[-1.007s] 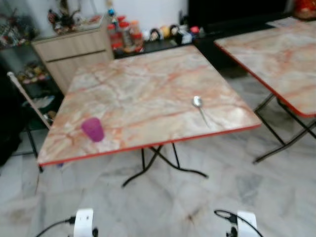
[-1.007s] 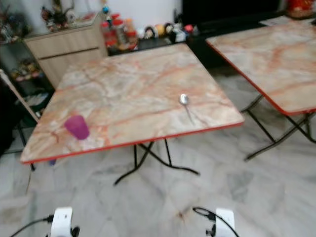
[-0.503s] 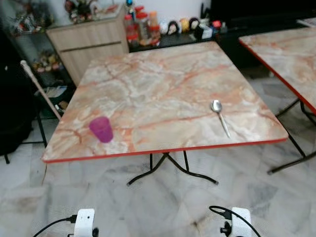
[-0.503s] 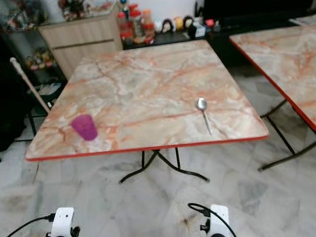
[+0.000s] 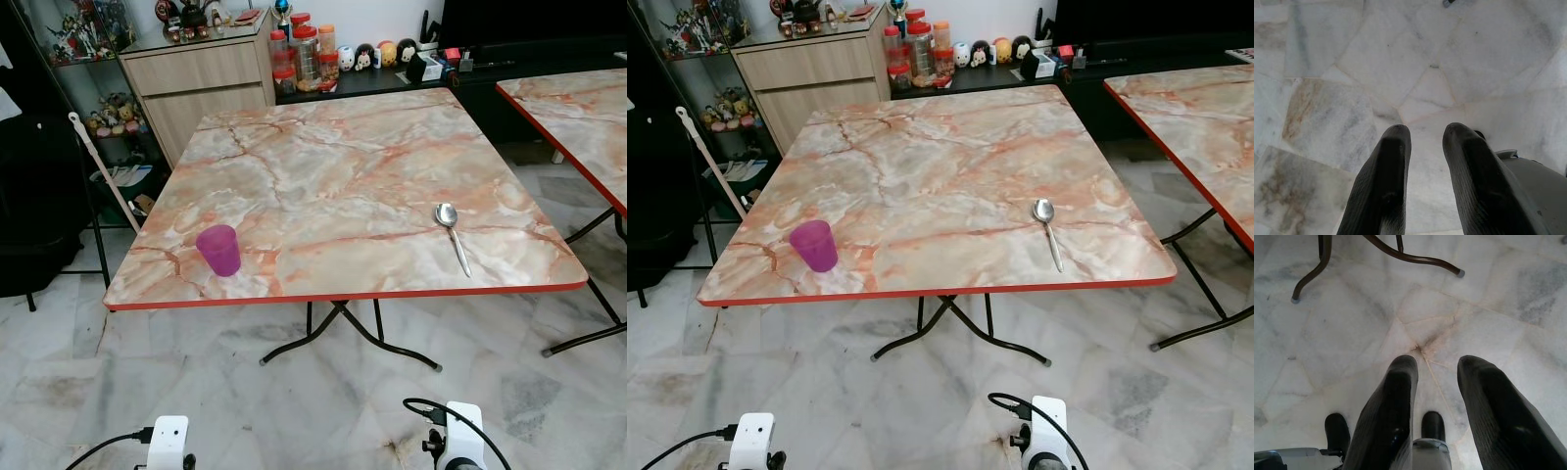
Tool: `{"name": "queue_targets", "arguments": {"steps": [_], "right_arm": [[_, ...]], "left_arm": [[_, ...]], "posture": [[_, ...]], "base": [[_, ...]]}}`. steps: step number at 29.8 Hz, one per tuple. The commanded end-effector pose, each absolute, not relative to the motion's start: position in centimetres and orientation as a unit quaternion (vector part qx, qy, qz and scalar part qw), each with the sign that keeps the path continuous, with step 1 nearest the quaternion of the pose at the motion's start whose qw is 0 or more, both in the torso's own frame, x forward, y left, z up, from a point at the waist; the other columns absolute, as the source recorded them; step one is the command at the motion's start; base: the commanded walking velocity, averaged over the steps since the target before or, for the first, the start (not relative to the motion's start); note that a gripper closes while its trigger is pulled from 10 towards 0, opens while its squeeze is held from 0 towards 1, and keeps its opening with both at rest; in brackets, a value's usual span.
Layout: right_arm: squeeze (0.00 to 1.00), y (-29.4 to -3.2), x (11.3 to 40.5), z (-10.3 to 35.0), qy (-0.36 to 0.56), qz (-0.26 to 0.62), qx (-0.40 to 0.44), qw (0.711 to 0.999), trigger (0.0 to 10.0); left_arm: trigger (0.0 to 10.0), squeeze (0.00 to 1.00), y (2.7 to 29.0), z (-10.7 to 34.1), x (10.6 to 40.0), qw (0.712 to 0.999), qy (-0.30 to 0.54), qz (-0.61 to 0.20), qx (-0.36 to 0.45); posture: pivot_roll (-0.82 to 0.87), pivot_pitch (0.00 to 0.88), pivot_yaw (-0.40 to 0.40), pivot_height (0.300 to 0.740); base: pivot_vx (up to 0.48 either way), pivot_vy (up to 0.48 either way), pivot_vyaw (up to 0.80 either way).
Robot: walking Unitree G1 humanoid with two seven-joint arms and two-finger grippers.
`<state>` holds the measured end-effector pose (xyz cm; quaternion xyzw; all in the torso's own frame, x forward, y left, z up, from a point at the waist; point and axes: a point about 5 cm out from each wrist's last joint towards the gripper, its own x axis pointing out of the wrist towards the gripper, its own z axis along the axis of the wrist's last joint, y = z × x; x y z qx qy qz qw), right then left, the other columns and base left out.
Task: Setting the table
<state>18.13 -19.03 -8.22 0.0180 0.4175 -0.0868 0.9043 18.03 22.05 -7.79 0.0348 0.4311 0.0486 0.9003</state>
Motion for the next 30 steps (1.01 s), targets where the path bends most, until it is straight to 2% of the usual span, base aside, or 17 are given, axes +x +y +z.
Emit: {"name": "queue_targets", "arguments": {"steps": [1, 6, 9, 12, 18, 30], "right_arm": [[0.00, -18.4, 18.2, -8.3, 0.419, -0.072, 0.016, 0.905, 10.0], [0.00, -18.0, 17.9, -8.4, 0.422, -0.059, 0.010, 0.905, 10.0], [0.00, -18.4, 17.4, -8.6, 0.425, -0.046, -0.003, 0.904, 10.0], [0.00, -19.2, 16.8, -8.7, 0.431, -0.061, -0.006, 0.900, 10.0], [0.00, -19.1, 17.0, -8.7, 0.433, -0.054, -0.007, 0.900, 10.0], [0.00, -17.6, 19.2, -7.9, 0.412, -0.025, -0.008, 0.911, 10.0]], "left_arm": [[10.0, 0.00, 22.8, -7.6, 18.0, 0.897, 0.436, 0.056, 0.045], [10.0, 0.00, 23.2, -7.6, 18.0, 0.898, 0.434, 0.062, 0.046], [10.0, 0.00, 23.8, -8.0, 16.6, 0.891, 0.444, 0.083, 0.041], [10.0, 0.00, 23.2, -8.5, 15.8, 0.888, 0.453, 0.068, 0.047], [10.0, 0.00, 22.6, -8.8, 15.3, 0.886, 0.455, 0.075, 0.038], [10.0, 0.00, 22.2, -8.4, 16.6, 0.893, 0.442, 0.087, 0.025]], "posture": [[0.05, 0.000, 0.099, 0.740], [0.06, 0.000, 0.094, 0.740], [0.07, 0.000, 0.108, 0.740], [0.08, 0.000, 0.101, 0.740], [0.10, 0.006, 0.078, 0.740], [0.10, 0.000, 0.064, 0.740]], "base": [[0.000, 0.000, 0.00], [0.000, 0.000, 0.00], [0.000, 0.000, 0.00], [0.000, 0.000, 0.27], [0.000, 0.000, 0.07], [0.081, 0.000, 0.00]]}}
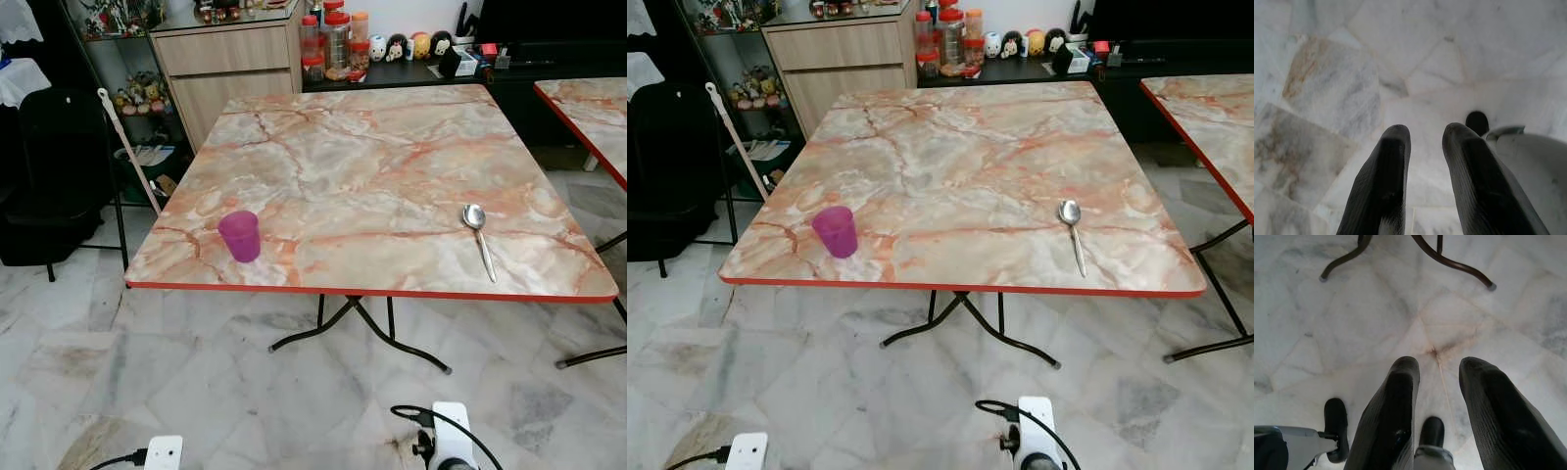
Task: Setting the table
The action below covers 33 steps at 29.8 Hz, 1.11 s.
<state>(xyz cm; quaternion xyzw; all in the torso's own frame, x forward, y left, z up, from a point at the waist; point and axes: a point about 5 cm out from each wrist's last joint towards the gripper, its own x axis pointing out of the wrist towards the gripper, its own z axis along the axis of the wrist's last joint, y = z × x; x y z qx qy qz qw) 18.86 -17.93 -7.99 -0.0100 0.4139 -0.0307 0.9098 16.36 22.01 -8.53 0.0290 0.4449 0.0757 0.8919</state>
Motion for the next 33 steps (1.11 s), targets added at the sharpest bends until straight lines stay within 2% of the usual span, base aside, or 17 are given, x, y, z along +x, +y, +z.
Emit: {"name": "queue_targets", "arguments": {"steps": [1, 9, 14, 24, 33], "right_arm": [[0.00, -17.6, 19.2, -7.8, 0.411, -0.025, -0.010, 0.911, 10.0], [0.00, -18.8, 19.1, -7.8, 0.409, -0.039, -0.040, 0.911, 10.0], [0.00, -18.9, 18.9, -7.8, 0.411, -0.041, -0.038, 0.910, 10.0], [0.00, -19.0, 18.7, -8.0, 0.415, -0.050, -0.029, 0.908, 10.0], [0.00, -19.0, 18.4, -8.1, 0.417, -0.050, -0.028, 0.907, 10.0]], "left_arm": [[10.0, 0.00, 22.1, -8.4, 16.7, 0.893, 0.440, 0.086, 0.024], [10.0, 0.00, 21.7, -8.3, 17.1, 0.895, 0.438, 0.081, 0.023], [10.0, 0.00, 21.6, -8.3, 17.2, 0.895, 0.438, 0.081, 0.023], [10.0, 0.00, 21.4, -8.3, 17.2, 0.895, 0.439, 0.079, 0.021], [10.0, 0.00, 21.4, -8.3, 17.2, 0.896, 0.437, 0.076, 0.021]], "posture": [[0.09, 0.000, 0.064, 0.740], [0.07, 0.000, 0.062, 0.740], [0.07, 0.000, 0.062, 0.740], [0.06, 0.000, 0.066, 0.740], [0.06, 0.000, 0.066, 0.740]], "base": [[0.240, 0.000, 0.00], [0.228, 0.000, 0.06], [0.274, 0.000, 0.48], [0.274, 0.000, 0.00], [0.000, 0.000, 0.00]]}}
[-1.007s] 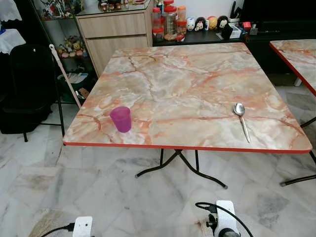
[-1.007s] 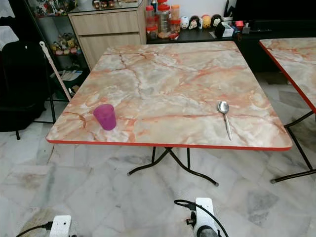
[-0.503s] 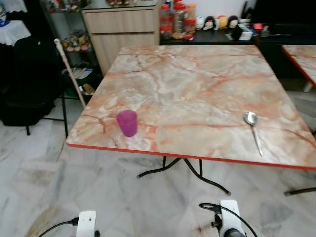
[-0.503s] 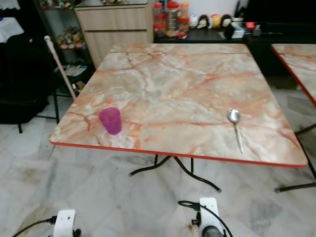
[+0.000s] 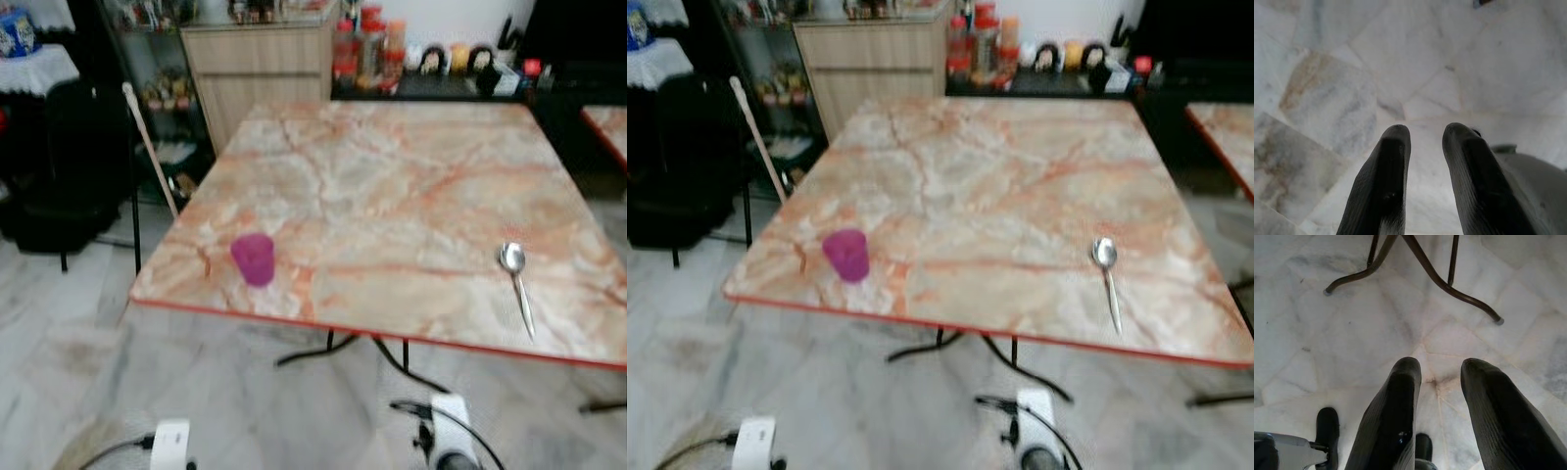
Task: Setting the table
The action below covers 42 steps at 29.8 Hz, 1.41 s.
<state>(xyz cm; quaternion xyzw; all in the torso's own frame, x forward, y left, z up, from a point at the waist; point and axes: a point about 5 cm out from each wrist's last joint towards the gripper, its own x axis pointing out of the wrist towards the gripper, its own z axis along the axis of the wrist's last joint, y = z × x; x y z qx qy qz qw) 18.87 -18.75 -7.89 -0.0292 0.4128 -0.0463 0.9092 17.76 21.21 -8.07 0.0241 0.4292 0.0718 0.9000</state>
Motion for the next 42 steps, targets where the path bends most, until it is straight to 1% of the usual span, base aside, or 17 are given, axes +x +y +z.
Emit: {"name": "queue_targets", "arguments": {"steps": [1, 3, 20, 32, 39, 42], "right_arm": [[0.00, -19.0, 18.4, -8.1, 0.417, -0.050, -0.028, 0.907, 10.0], [0.00, -19.0, 18.3, -8.1, 0.419, -0.049, -0.029, 0.906, 10.0], [0.00, -19.0, 18.4, -8.1, 0.417, -0.048, -0.030, 0.907, 10.0], [0.00, -18.6, 19.4, -7.6, 0.400, -0.038, -0.032, 0.915, 10.0], [0.00, -18.0, 21.2, -6.6, 0.369, -0.020, -0.036, 0.928, 10.0], [0.00, -17.9, 21.3, -6.5, 0.368, -0.019, -0.038, 0.929, 10.0]], "left_arm": [[10.0, 0.00, 21.4, -8.3, 17.2, 0.896, 0.437, 0.076, 0.021], [10.0, 0.00, 21.4, -8.4, 17.0, 0.895, 0.439, 0.074, 0.028], [10.0, 0.00, 21.4, -8.5, 16.7, 0.894, 0.441, 0.071, 0.040], [10.0, 0.00, 21.4, -8.5, 16.8, 0.894, 0.440, 0.070, 0.041], [10.0, 0.00, 21.5, -8.5, 16.6, 0.894, 0.441, 0.071, 0.043], [10.0, 0.00, 21.5, -8.5, 16.6, 0.894, 0.441, 0.071, 0.043]], "posture": [[0.06, 0.000, 0.066, 0.740], [0.06, 0.000, 0.067, 0.740], [0.06, 0.000, 0.066, 0.740], [0.06, 0.000, 0.061, 0.740], [0.06, 0.000, 0.056, 0.740], [0.06, 0.000, 0.055, 0.740]], "base": [[0.000, 0.000, 0.00], [0.000, 0.000, 0.00], [0.000, -0.351, 0.00], [0.000, 0.000, 0.00], [0.000, 0.000, 0.00], [0.000, 0.000, 0.00]]}}
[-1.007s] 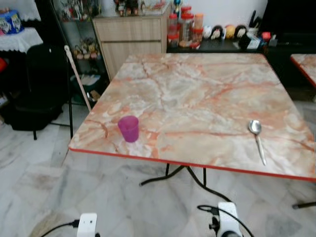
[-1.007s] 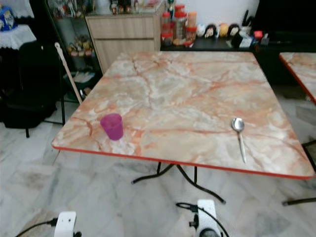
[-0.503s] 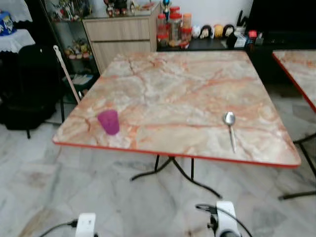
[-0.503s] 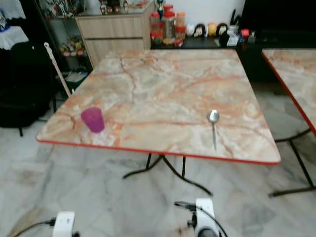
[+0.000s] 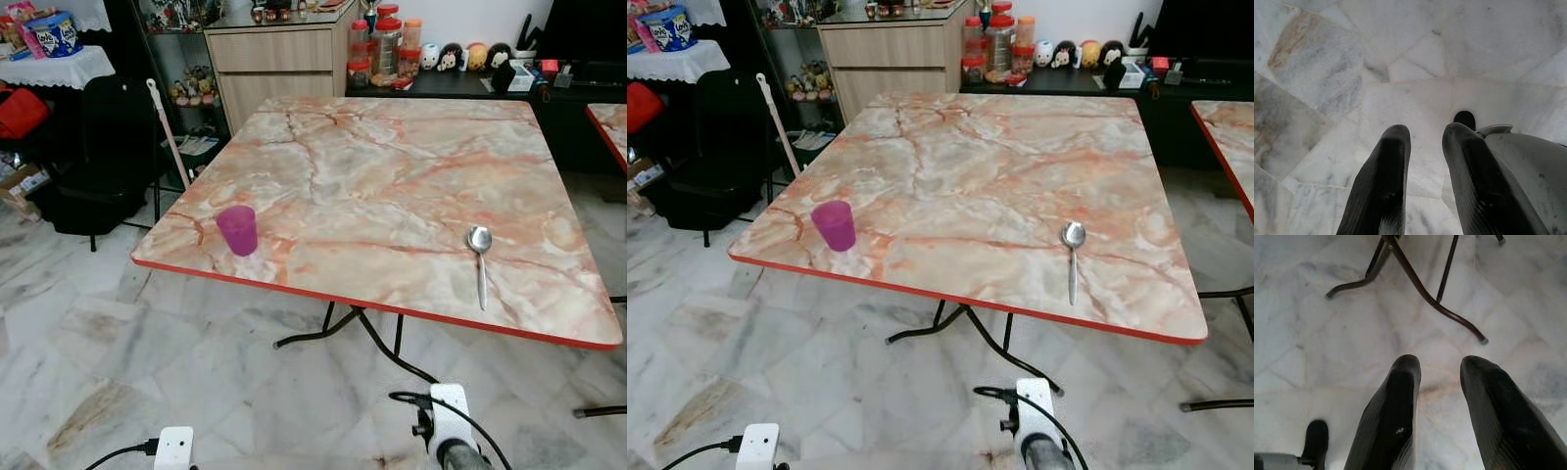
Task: Setting the table
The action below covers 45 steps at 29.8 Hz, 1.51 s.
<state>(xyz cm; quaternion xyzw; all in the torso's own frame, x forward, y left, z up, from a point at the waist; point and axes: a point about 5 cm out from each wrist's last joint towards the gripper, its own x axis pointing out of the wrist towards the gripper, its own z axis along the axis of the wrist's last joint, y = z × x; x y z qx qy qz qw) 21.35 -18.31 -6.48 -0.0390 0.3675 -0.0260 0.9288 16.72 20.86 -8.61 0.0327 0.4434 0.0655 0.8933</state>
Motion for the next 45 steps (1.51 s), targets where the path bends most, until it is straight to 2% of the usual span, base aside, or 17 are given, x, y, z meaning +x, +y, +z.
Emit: {"name": "queue_targets", "arguments": {"steps": [1, 7, 14, 20, 22, 32, 38, 43, 44, 45], "right_arm": [[0.00, -17.9, 21.3, -6.5, 0.368, -0.019, -0.038, 0.929, 10.0], [0.00, -17.2, 21.6, -6.3, 0.352, 0.027, -0.064, 0.934, 10.0], [0.00, -17.7, 21.1, -5.8, 0.298, 0.047, -0.096, 0.948, 10.0], [0.00, -17.6, 22.1, -4.3, 0.221, 0.072, -0.108, 0.967, 10.0], [0.00, -16.8, 22.6, -3.2, 0.172, 0.124, -0.136, 0.968, 10.0], [0.00, -15.2, 24.5, 1.1, 0.048, 0.179, -0.143, 0.972, 10.0], [0.00, -14.3, 26.0, 3.5, -0.001, 0.175, -0.129, 0.976, 10.0], [0.00, -13.4, 28.1, 4.0, 0.008, 0.145, -0.106, 0.984, 10.0], [0.00, -13.2, 28.4, 4.4, 0.002, 0.136, -0.095, 0.986, 10.0], [0.00, -13.2, 29.5, 5.4, -0.009, 0.092, -0.050, 0.994, 10.0]], "left_arm": [[10.0, 0.00, 21.5, -8.5, 16.6, 0.894, 0.441, 0.071, 0.043], [10.0, 0.00, 21.4, -8.5, 16.7, 0.895, 0.439, 0.073, 0.041], [10.0, 0.00, 21.2, -8.6, 16.6, 0.894, 0.439, 0.076, 0.035], [10.0, 0.00, 21.3, -8.6, 16.5, 0.893, 0.441, 0.076, 0.036], [10.0, 0.00, 21.2, -8.6, 16.5, 0.894, 0.441, 0.073, 0.038], [10.0, 0.00, 21.1, -8.6, 16.7, 0.895, 0.439, 0.073, 0.036], [10.0, 0.00, 21.1, -8.6, 16.5, 0.894, 0.441, 0.072, 0.038], [10.0, 0.00, 20.6, -8.7, 16.7, 0.894, 0.443, 0.056, 0.043], [10.0, 0.00, 20.6, -8.6, 16.7, 0.894, 0.442, 0.057, 0.041], [10.0, 0.00, 20.5, -8.6, 16.8, 0.895, 0.440, 0.058, 0.040]], "posture": [[0.06, 0.000, 0.055, 0.740], [0.05, 0.000, 0.051, 0.740], [0.04, 0.010, 0.050, 0.740], [0.03, 0.021, 0.055, 0.740], [0.02, 0.029, 0.057, 0.740], [0.02, 0.022, 0.049, 0.740], [0.02, 0.009, 0.046, 0.740], [0.03, 0.000, 0.045, 0.740], [0.03, 0.000, 0.044, 0.740], [0.03, 0.000, 0.044, 0.740]], "base": [[0.000, 0.000, 0.00], [0.000, 0.000, 0.00], [0.000, 0.000, 0.00], [0.000, 0.000, 0.00], [0.000, 0.000, 0.00], [0.000, 0.000, 0.00], [0.000, 0.000, 0.00], [0.000, 0.000, 0.00], [0.000, 0.000, 0.00], [0.000, 0.000, 0.00]]}}
